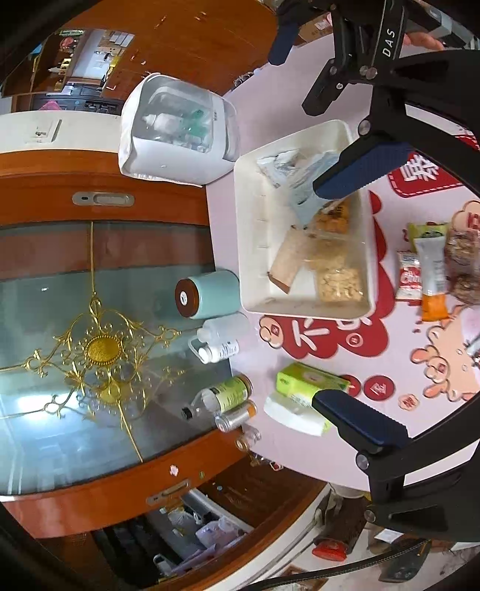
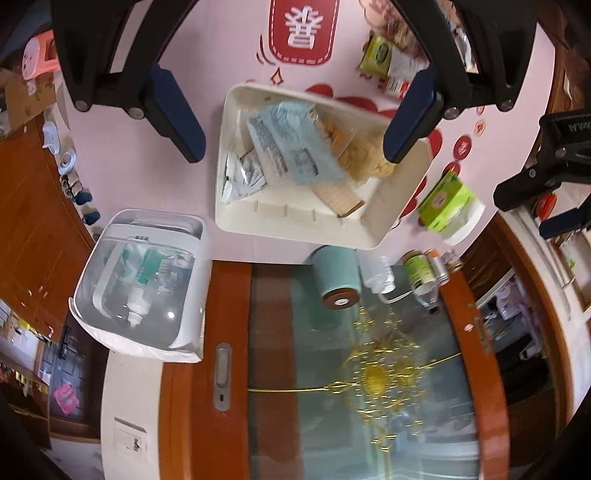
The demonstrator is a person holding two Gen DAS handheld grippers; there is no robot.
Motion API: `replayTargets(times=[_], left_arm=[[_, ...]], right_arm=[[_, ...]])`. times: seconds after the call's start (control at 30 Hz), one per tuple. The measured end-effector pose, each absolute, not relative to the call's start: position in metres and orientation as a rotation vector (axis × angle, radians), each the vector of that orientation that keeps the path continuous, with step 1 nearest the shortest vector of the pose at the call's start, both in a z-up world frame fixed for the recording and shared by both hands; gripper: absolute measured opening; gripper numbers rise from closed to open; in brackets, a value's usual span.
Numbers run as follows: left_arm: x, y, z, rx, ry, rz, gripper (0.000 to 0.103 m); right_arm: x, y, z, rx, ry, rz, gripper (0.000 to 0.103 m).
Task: Organize snacks
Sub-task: 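Withdraw both tools from the tray toward the remaining snacks, then grasp the brown candy bar with left tool while right tool grasps dark nut pack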
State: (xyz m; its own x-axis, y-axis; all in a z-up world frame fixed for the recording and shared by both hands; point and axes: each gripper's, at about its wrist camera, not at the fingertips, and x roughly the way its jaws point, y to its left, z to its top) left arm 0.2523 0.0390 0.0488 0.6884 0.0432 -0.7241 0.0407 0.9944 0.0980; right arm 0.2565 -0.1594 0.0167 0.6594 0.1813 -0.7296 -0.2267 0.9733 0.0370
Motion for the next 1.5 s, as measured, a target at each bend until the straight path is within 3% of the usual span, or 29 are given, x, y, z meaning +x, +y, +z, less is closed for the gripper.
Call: replayTargets(times=[0.4,0.77,1.2,1.27,1.37,1.5], left_arm=[[0.151,0.071,0.062,0.108,0.812,0.114,0.102],[0.093,0.105,0.022,0.183,0.875,0.177,0.102],[0.118,0.171,-0.106,0.16,1.139,-0.06,0.102],[0.129,0.182,-0.133,0.097,1.194,-0.062,0.099],[0.14,0.186,-0.176,0.031,1.286,-0.037,0.094],[0.136,0.18,-0.22,0.025,1.362,0.005,0.085]], right_arm=[[0.172,-0.153,0.031,-0.131,0.795,0.34,0.098],[0.106,-0.142,-0.011,-0.11,0.897,0.411,0.097],[0.05,-0.087,-0.093,0.053,1.084,0.165,0.092],[0.044,-0.079,-0.112,0.107,1.127,0.104,0.09],[0.035,-0.066,-0.144,0.193,1.211,0.013,0.08],[0.021,-0.052,-0.167,0.248,1.266,-0.066,0.08]])
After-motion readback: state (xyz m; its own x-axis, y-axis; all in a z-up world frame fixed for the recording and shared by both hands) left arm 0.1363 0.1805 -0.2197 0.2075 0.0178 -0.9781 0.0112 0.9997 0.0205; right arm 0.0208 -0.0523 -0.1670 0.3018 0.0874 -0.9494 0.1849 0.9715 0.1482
